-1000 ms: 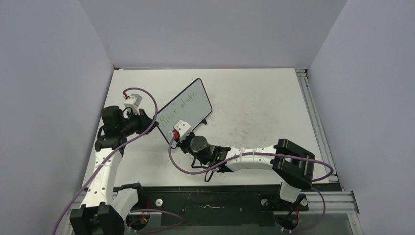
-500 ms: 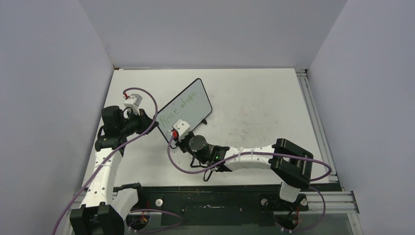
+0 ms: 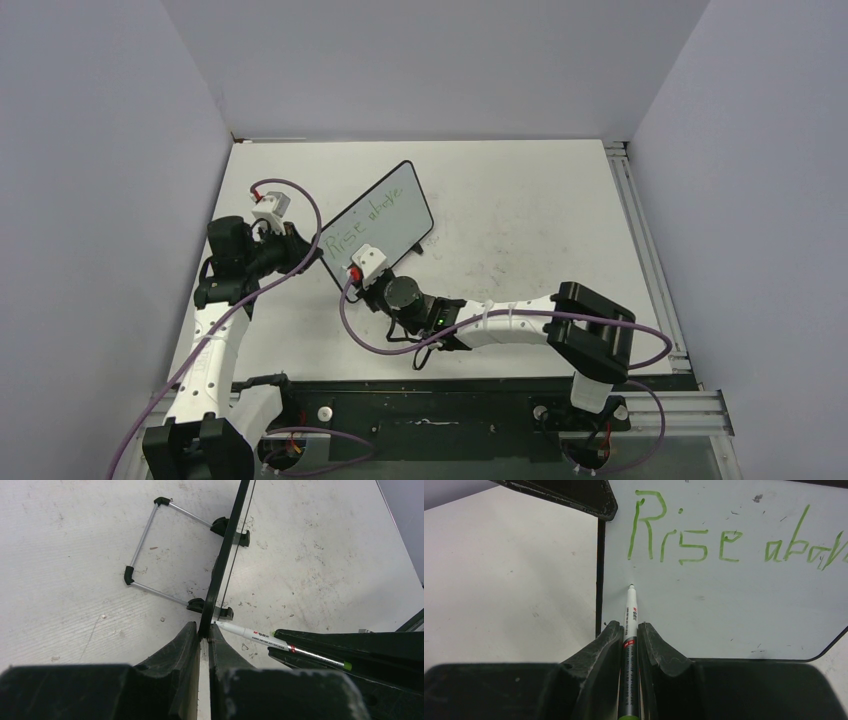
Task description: Write a sentence on the whiteboard
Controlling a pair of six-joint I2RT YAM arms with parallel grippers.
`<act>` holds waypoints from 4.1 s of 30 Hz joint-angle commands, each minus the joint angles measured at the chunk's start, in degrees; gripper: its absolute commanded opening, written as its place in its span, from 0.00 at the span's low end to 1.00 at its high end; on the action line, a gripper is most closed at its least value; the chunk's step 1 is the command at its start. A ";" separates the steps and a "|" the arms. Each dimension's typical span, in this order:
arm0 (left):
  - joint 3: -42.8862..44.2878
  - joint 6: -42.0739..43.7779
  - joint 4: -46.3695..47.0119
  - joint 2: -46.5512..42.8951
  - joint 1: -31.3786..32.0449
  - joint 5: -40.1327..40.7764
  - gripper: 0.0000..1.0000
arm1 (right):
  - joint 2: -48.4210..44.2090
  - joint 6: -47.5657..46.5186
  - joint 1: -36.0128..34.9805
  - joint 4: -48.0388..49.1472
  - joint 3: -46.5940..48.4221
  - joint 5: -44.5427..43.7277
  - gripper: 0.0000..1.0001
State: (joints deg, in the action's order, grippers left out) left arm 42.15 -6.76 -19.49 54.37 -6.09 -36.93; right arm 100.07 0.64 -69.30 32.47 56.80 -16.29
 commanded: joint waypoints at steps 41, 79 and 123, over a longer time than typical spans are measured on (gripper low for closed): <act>2.31 -0.62 1.56 -0.76 0.39 -1.41 0.00 | 0.50 0.78 0.30 0.61 -0.89 0.67 0.05; 2.39 -0.62 1.62 -0.50 0.37 -1.32 0.00 | -4.45 -0.20 0.70 4.18 -2.62 -2.97 0.05; 2.26 -0.62 1.56 -0.74 0.35 -1.40 0.00 | 0.48 -0.64 0.58 1.27 -1.73 -1.55 0.05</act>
State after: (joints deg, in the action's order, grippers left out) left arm 42.15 -6.79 -19.55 54.39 -5.98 -36.69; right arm 100.18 -0.84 -68.34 33.36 54.98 -18.00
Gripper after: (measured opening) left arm 0.067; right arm 0.159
